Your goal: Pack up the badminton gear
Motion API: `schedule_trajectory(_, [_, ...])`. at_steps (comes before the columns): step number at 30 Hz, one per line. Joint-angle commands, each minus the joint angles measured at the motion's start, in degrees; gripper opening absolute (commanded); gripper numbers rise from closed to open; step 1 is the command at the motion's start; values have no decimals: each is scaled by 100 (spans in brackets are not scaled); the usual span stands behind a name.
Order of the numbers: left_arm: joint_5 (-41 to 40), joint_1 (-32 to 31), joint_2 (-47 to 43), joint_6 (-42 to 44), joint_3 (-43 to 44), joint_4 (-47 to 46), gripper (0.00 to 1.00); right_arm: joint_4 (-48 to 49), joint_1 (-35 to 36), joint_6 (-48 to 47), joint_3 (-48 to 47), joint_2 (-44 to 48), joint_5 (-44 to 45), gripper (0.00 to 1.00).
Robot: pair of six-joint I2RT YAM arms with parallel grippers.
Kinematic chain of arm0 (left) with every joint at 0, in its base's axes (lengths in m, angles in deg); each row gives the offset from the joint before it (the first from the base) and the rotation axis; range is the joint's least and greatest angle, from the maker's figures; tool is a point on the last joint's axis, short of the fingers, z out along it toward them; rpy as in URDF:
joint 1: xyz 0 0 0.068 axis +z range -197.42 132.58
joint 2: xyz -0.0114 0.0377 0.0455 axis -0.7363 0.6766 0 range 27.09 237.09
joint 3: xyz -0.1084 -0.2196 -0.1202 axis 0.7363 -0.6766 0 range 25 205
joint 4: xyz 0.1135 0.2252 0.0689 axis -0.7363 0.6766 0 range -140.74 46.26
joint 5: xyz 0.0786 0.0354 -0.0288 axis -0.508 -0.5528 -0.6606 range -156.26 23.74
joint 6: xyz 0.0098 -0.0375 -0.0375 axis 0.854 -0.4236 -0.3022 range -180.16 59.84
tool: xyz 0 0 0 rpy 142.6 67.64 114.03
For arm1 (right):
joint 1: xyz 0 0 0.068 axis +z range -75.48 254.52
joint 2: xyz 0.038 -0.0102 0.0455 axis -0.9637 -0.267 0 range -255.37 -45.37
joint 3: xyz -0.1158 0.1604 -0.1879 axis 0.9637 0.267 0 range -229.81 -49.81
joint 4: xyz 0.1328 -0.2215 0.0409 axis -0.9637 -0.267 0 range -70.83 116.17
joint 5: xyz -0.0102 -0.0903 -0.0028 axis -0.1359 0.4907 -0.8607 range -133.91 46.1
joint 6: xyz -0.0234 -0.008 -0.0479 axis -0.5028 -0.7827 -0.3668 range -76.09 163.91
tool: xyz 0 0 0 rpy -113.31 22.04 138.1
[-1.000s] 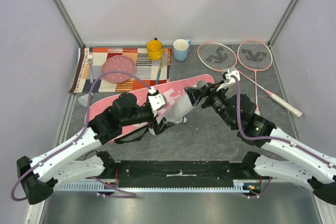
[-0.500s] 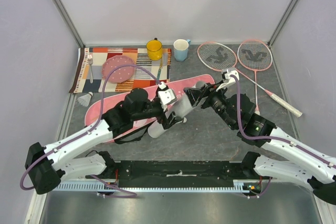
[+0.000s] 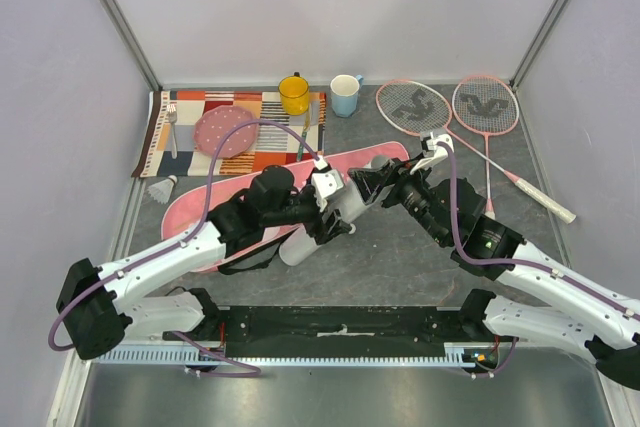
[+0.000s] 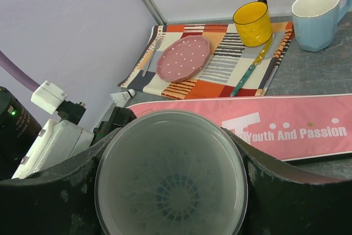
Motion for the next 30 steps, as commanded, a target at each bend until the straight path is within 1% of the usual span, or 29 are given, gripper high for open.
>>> schedule_trajectory(1, [86, -8, 0, -136, 185, -386, 75, -58, 10, 112, -152, -10, -201, 65])
schedule_trajectory(2, [86, -8, -8, -136, 193, -386, 73, -58, 1, 121, -152, -10, -245, 68])
schedule_trajectory(3, [51, -8, -34, -127, 193, -386, 68, -58, 10, 121, -161, -10, -272, 70])
schedule_trajectory(5, [59, -16, -130, -101, 141, -377, 64, -67, 1, 112, -196, -10, -324, 77])
schedule_trajectory(6, [51, -8, -192, -92, 97, -594, 61, -319, 1, 60, -301, -1, -333, 91])
schedule_trajectory(7, [51, -16, -245, -83, 10, -614, 59, -496, 1, -62, -371, 25, -325, 98])
schedule_trajectory(8, [42, -8, -307, -83, -35, -614, 58, -924, 10, -203, -459, 60, -316, 98])
schedule_trajectory(10, [-55, -8, -491, -74, -157, -544, 55, -1392, 10, -562, -696, 270, -342, 98])
schedule_trajectory(11, [-72, -16, -561, -74, -211, -483, 55, -1916, 1, -669, -775, 376, -360, 98])
schedule_trajectory(13, [-125, -8, -799, -74, -403, -438, 54, -2560, 1, -819, -1162, 709, -203, 98])
schedule_trajectory(14, [-151, -8, -904, -65, -483, -290, 53, -3163, 10, -802, -1302, 833, -97, 98])
schedule_trajectory(16, [-204, -8, -1141, -83, -658, -176, 52, -3581, 10, -785, -1637, 1087, 79, 98])
schedule_trajectory(17, [-204, -16, -1203, -74, -694, -123, 52, -3913, 10, -750, -1759, 1098, 45, 98])
schedule_trajectory(18, [-196, -8, -1256, -92, -703, -70, 51, -4038, 1, -741, -2048, 1045, -60, 98])
schedule_trajectory(20, [-169, -8, -1397, -83, -826, -60, 49, -4197, 1, -723, -2278, 756, -674, 98])
schedule_trajectory(22, [-134, -8, -1450, -13, -905, -61, 48, -4198, 1, -732, -2586, 441, -1166, 95])
schedule_trajectory(23, [-160, -8, -1441, 22, -888, 79, 47, -4215, 10, -732, -2709, 325, -1508, 89])
schedule_trajectory(25, [-196, -8, -1450, 84, -827, 229, 46, -4364, 1, -793, -3209, -7, -1844, 86])
schedule_trajectory(27, [-187, -8, -1581, 145, -931, 239, 46, -4698, 1, -924, -3709, -411, -2362, 78])
schedule_trajectory(28, [-187, -8, -1642, 198, -975, 186, 46, -4794, 1, -969, -3825, -545, -2494, 74])
schedule_trajectory(29, [-187, -16, -1721, 233, -1011, 160, 46, -4917, 1, -986, -3896, -633, -2687, 65])
schedule_trajectory(30, [-169, -8, -1740, 260, -1046, 124, 46, -4918, 10, -1056, -3949, -799, -2767, 62])
